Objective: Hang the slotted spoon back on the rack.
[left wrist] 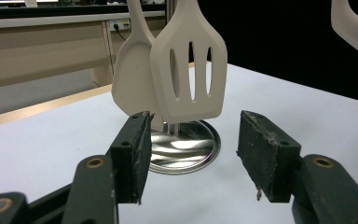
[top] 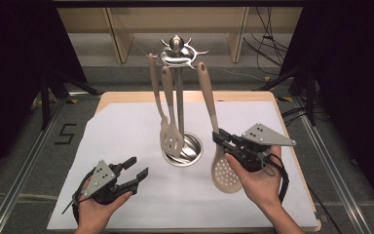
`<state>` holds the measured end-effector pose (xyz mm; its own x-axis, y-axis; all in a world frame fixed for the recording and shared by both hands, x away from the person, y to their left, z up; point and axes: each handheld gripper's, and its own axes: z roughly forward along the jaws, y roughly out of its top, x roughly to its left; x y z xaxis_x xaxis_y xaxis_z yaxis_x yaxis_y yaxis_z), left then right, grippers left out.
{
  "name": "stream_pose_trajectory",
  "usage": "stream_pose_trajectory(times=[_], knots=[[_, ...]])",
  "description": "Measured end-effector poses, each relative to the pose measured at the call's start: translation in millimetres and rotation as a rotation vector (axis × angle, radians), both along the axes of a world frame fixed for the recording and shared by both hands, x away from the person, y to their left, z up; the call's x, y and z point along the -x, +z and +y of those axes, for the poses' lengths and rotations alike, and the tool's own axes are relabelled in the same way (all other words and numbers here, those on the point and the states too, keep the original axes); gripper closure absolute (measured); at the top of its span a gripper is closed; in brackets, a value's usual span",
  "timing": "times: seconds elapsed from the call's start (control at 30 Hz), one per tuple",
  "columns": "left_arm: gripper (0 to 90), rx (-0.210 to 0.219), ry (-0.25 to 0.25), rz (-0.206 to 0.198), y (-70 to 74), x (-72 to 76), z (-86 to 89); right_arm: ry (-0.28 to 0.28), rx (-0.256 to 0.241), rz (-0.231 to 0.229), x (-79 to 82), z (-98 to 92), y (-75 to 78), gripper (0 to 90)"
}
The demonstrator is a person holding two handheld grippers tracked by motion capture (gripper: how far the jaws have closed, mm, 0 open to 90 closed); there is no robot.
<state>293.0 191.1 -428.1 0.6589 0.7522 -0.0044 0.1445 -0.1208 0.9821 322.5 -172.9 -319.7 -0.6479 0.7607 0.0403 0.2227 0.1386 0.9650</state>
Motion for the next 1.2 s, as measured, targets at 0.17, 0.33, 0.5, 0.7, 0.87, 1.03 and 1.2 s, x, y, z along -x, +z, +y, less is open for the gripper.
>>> stream_pose_trajectory(times=[0.17,0.33,0.5,0.7,0.87,1.03,1.2], knots=[[43.9,-0.001,-0.002,-0.001,0.0,0.2,-0.5,-0.010,-0.021,0.020,3.2,0.7,1.1,79.0],[43.9,-0.001,-0.002,0.000,-0.2,-0.1,-0.4,-0.002,-0.022,0.026,4.7,1.6,1.8,79.0],[43.9,-0.001,-0.003,-0.001,-0.1,0.1,-0.7,0.004,-0.020,0.025,6.0,2.0,2.9,79.0],[43.9,-0.002,-0.002,-0.001,-0.1,0.1,-0.4,0.010,-0.017,0.016,6.9,2.4,4.3,79.0],[43.8,-0.005,-0.004,-0.003,-0.2,-0.2,-0.4,0.013,-0.020,0.001,7.9,2.9,4.8,79.0],[43.8,0.000,-0.001,0.000,-0.2,0.1,-0.5,0.015,-0.016,0.003,8.6,3.7,5.1,79.0],[43.8,-0.003,-0.004,-0.002,-0.4,0.0,-0.6,0.016,-0.011,0.001,9.8,4.7,5.9,79.0]])
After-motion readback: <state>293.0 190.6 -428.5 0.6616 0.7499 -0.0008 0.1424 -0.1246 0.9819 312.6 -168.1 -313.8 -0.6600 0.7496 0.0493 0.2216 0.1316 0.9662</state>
